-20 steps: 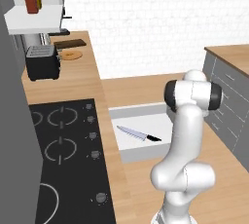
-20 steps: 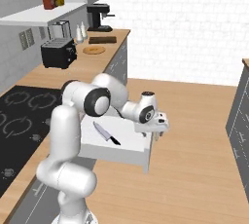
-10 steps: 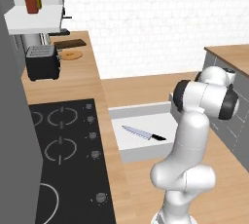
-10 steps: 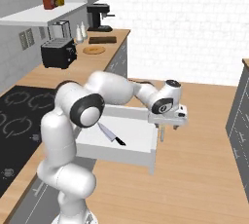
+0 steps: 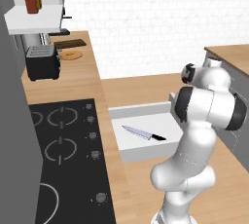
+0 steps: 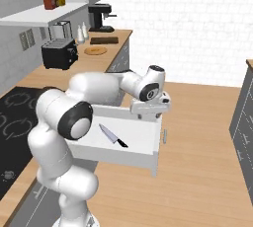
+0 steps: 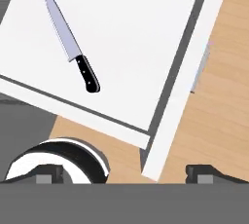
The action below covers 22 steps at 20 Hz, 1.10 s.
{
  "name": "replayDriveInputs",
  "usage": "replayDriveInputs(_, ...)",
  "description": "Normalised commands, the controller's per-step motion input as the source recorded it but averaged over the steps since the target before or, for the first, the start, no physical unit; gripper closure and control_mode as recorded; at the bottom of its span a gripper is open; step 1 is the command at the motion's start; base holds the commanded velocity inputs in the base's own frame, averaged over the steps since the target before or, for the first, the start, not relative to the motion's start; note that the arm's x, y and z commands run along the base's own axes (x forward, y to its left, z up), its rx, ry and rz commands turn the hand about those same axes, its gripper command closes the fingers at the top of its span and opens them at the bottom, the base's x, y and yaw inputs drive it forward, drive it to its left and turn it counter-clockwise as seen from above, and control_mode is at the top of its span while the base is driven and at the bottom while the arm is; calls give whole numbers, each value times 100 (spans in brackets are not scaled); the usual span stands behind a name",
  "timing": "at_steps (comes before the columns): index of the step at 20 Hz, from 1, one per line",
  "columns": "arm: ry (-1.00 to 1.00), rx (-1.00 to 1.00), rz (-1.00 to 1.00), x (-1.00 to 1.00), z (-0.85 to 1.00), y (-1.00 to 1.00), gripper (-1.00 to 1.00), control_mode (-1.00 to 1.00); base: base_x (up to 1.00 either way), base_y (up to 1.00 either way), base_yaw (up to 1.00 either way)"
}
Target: Pick up the knife from the drawer and place it on the cutting board. Then place the meat from the plate to the cutting board.
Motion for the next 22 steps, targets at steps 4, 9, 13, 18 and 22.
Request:
replayDriveInputs(4, 0, -7, 23, -3, -32, 100, -100, -100, 0, 0, 0)
replayDriveInputs(9, 4, -13, 20, -2, -54, 100, -100, -100, 0, 0, 0)
replayDriveInputs(13, 3, -2, 3, 25, -56, 56, -100, -100, 0, 0, 0)
replayDriveInputs(18, 7, 0, 2, 9, -56, 4, -100, -100, 0, 0, 0)
replayDriveInputs(22, 3, -2, 1, 17, -95, 0, -100, -100, 0, 0, 0)
